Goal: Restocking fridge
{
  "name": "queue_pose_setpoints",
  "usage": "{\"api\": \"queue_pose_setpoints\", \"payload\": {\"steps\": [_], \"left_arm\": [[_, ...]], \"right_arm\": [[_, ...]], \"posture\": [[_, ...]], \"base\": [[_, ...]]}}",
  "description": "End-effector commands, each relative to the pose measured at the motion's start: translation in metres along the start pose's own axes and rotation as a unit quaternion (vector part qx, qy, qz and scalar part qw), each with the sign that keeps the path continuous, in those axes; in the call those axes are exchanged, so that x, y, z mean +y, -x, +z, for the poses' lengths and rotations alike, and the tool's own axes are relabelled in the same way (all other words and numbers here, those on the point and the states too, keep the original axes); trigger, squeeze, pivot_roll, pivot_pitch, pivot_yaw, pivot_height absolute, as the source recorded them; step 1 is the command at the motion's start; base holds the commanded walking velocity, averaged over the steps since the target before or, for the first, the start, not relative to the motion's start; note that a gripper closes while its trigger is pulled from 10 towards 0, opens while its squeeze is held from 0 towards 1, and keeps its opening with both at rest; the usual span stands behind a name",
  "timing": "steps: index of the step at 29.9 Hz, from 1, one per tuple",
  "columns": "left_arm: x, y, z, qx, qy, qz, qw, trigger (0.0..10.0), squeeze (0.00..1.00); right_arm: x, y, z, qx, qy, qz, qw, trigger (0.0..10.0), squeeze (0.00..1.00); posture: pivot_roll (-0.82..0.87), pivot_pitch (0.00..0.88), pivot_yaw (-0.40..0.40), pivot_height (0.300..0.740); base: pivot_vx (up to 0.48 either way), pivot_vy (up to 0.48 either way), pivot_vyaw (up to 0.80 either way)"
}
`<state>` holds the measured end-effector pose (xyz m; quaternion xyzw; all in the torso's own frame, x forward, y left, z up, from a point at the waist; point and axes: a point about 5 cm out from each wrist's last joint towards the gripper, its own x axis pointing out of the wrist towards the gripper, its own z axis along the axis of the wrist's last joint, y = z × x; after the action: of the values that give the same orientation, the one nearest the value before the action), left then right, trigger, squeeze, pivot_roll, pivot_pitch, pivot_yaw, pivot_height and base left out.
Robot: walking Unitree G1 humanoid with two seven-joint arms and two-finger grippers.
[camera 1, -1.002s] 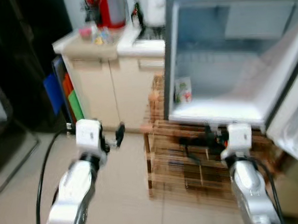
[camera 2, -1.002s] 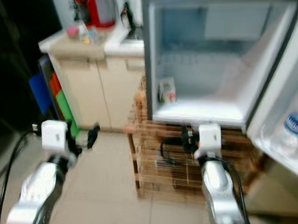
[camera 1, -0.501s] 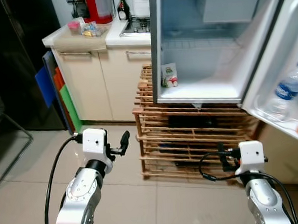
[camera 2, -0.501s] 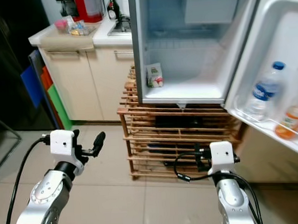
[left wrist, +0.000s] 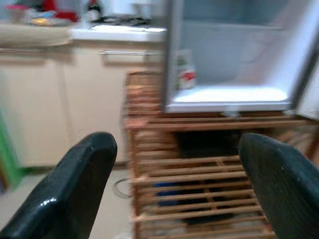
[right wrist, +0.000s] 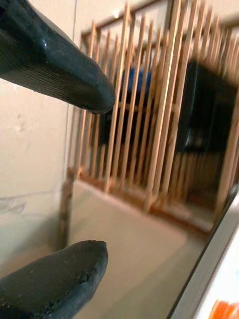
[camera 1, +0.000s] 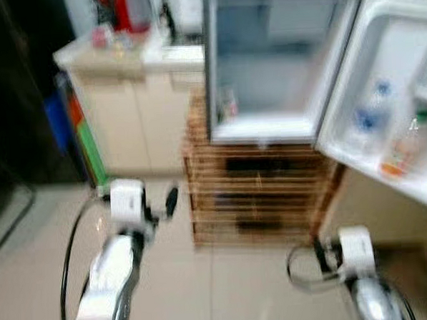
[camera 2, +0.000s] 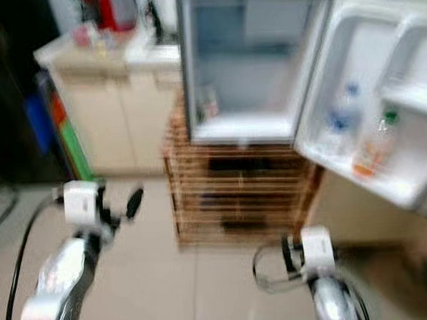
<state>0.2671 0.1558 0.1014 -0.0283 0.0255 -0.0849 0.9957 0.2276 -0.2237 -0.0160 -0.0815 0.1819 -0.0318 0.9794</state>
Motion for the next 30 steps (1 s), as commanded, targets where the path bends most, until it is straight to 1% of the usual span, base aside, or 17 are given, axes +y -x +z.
{"api": "queue_pose_setpoints", "payload": {"steps": [1, 3, 4, 9, 11, 12, 15, 17, 19, 20, 22, 23, 25, 27, 28, 29, 30], "left_arm": [[-0.01, -0.007, 0.003, -0.007, 0.0, -0.019, 1.0, 10.0, 0.0], [-0.011, -0.008, 0.003, -0.008, -0.002, -0.022, 1.0, 10.0, 0.0], [-0.012, -0.008, 0.003, -0.009, -0.002, -0.027, 1.0, 10.0, 0.0], [-0.016, -0.009, 0.004, -0.012, -0.005, -0.045, 0.999, 10.0, 0.0], [-0.017, -0.01, 0.0, -0.001, -0.003, -0.047, 0.999, 10.0, 0.0], [-0.017, -0.01, 0.0, -0.001, -0.003, -0.047, 0.999, 10.0, 0.0], [-0.009, -0.017, -0.008, 0.031, -0.01, -0.039, 0.999, 10.0, 0.0], [0.003, -0.023, -0.015, 0.06, -0.032, -0.019, 0.998, 10.0, 0.0], [0.018, -0.03, -0.02, 0.084, -0.027, -0.002, 0.996, 10.0, 0.0], [0.026, -0.032, -0.026, 0.109, -0.042, 0.006, 0.993, 10.0, 0.0], [0.033, -0.032, -0.036, 0.149, -0.069, 0.0, 0.986, 10.0, 0.0], [0.031, -0.03, -0.041, 0.163, -0.065, -0.028, 0.984, 10.0, 0.0], [0.022, -0.026, -0.055, 0.205, -0.072, -0.076, 0.973, 10.0, 0.0], [0.014, -0.024, -0.065, 0.23, -0.08, -0.105, 0.964, 10.0, 0.0], [0.01, -0.024, -0.07, 0.241, -0.095, -0.117, 0.959, 10.0, 0.0], [0.008, -0.023, -0.072, 0.248, -0.106, -0.123, 0.955, 10.0, 0.0], [0.008, -0.023, -0.072, 0.248, -0.106, -0.123, 0.955, 10.0, 0.0]], "right_arm": [[-0.005, 0.003, -0.017, 0.037, 0.005, -0.011, 0.999, 10.0, 0.0], [-0.004, 0.003, -0.02, 0.044, 0.005, -0.012, 0.999, 10.0, 0.0], [-0.003, 0.005, -0.026, 0.058, 0.005, -0.011, 0.998, 10.0, 0.0], [-0.001, 0.005, -0.031, 0.07, 0.007, -0.011, 0.997, 10.0, 0.0], [0.003, 0.009, -0.041, 0.102, 0.013, -0.014, 0.995, 10.0, 0.0], [0.003, 0.009, -0.041, 0.102, 0.013, -0.014, 0.995, 10.0, 0.0], [-0.003, 0.015, -0.057, 0.173, 0.023, -0.034, 0.984, 10.0, 0.0], [-0.011, 0.021, -0.066, 0.211, 0.049, -0.048, 0.975, 10.0, 0.0], [-0.024, 0.028, -0.073, 0.241, 0.066, -0.085, 0.964, 10.0, 0.0], [-0.034, 0.031, -0.075, 0.255, 0.075, -0.116, 0.957, 10.0, 0.0], [-0.05, 0.035, -0.076, 0.269, 0.065, -0.167, 0.946, 10.0, 0.0], [-0.059, 0.034, -0.073, 0.268, 0.066, -0.193, 0.942, 10.0, 0.0], [-0.081, 0.031, -0.062, 0.25, 0.076, -0.251, 0.932, 10.0, 0.0], [-0.094, 0.028, -0.051, 0.233, 0.079, -0.29, 0.925, 10.0, 0.0], [-0.127, 0.029, -0.034, 0.198, 0.086, -0.326, 0.92, 10.0, 0.0], [-0.15, 0.031, -0.021, 0.173, 0.092, -0.349, 0.916, 10.0, 0.0], [-0.15, 0.031, -0.021, 0.173, 0.092, -0.349, 0.916, 10.0, 0.0]], "posture": [[-0.16, 0.0, 0.038, 0.74], [-0.16, 0.0, 0.038, 0.74], [-0.16, 0.0, 0.038, 0.74], [-0.16, 0.0, 0.039, 0.74], [-0.16, 0.0, 0.039, 0.74], [-0.16, 0.0, 0.039, 0.74], [-0.16, 0.0, 0.04, 0.74], [-0.17, 0.0, 0.042, 0.74], [-0.17, 0.0, 0.045, 0.74], [-0.17, 0.0, 0.045, 0.74], [-0.18, 0.0, 0.055, 0.74], [-0.18, 0.0, 0.059, 0.74], [-0.19, 0.0, 0.073, 0.74], [-0.19, 0.0, 0.077, 0.74], [-0.2, 0.0, 0.085, 0.74], [-0.2, 0.0, 0.085, 0.74], [-0.2, 0.0, 0.085, 0.74]], "base": [[0.27, -0.394, 0.0], [0.27, -0.394, 0.0], [0.27, -0.394, 0.0], [0.269, -0.394, 0.0], [0.279, -0.197, 0.0], [0.289, 0.0, 0.0], [0.0, 0.0, 0.0], [0.0, 0.0, 0.0], [0.0, 0.0, 0.0], [0.0, 0.0, 0.0], [0.0, 0.0, 0.0], [0.0, 0.0, 0.0], [0.0, 0.0, 0.0], [0.0, 0.0, 0.0], [0.0, 0.0, 0.0], [0.0, 0.0, 0.0], [0.0, 0.0, 0.0]]}}
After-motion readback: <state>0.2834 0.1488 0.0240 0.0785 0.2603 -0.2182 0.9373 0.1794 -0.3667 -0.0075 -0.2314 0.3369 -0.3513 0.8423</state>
